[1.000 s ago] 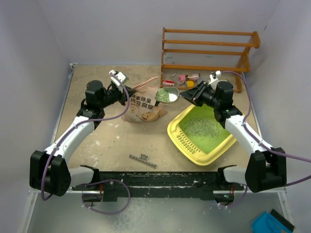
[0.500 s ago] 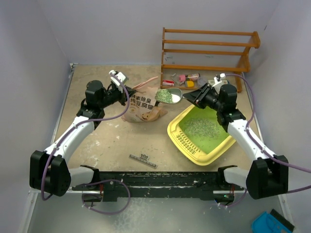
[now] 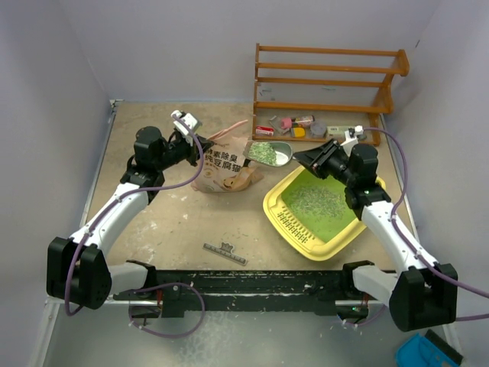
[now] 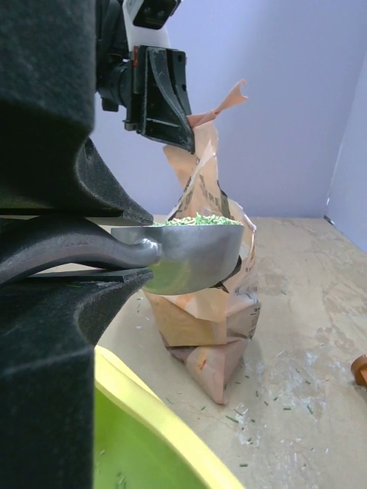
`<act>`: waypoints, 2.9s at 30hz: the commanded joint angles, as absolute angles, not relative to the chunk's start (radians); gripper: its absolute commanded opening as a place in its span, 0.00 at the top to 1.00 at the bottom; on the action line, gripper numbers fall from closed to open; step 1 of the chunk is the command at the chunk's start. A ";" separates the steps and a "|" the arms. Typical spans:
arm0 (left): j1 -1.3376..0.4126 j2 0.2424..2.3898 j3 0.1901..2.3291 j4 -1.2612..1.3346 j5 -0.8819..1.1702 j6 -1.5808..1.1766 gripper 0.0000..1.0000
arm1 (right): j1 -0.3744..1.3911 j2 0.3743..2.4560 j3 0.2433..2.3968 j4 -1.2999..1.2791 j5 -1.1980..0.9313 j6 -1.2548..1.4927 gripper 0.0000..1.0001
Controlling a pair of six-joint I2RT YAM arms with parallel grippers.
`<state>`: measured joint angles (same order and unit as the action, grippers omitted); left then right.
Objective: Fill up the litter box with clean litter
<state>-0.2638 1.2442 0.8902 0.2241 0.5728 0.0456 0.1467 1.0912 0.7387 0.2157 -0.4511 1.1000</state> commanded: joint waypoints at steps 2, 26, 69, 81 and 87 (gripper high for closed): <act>-0.257 1.231 0.939 0.314 0.574 0.050 1.00 | 0.137 1.028 0.718 0.291 -0.416 1.164 1.00; -0.258 1.230 0.938 0.315 0.577 0.048 1.00 | 0.120 0.854 0.632 0.281 -0.319 1.235 1.00; -0.259 1.254 0.945 0.314 0.595 0.036 1.00 | 0.120 0.144 0.719 -0.515 0.304 1.067 1.00; -0.261 1.253 0.944 0.311 0.595 0.039 1.00 | 0.120 0.239 0.814 -0.561 0.405 0.879 1.00; -0.260 1.252 0.946 0.308 0.594 0.040 1.00 | 0.120 0.317 0.845 -0.528 0.418 0.807 1.00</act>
